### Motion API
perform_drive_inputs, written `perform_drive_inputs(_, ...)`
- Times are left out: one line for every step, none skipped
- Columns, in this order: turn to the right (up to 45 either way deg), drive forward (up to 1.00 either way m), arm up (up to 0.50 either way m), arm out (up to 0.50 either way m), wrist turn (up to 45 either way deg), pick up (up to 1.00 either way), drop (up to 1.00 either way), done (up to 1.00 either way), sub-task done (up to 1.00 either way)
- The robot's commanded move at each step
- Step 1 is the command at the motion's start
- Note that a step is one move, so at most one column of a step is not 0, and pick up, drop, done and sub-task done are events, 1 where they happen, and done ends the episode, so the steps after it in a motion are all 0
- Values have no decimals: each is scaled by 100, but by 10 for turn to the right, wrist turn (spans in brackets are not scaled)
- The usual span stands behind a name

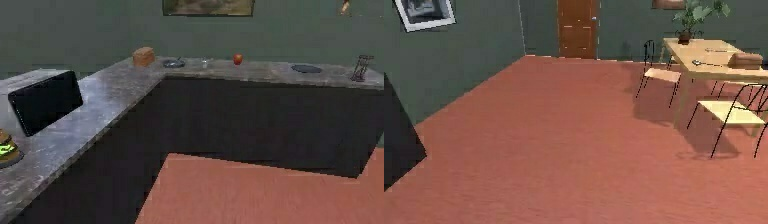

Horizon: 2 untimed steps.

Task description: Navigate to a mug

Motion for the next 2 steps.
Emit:
perform_drive_inputs(-450,0,0,0,0,0,0,0,0)
perform_drive_inputs(0,0,0,0,0,0,0,100,0)
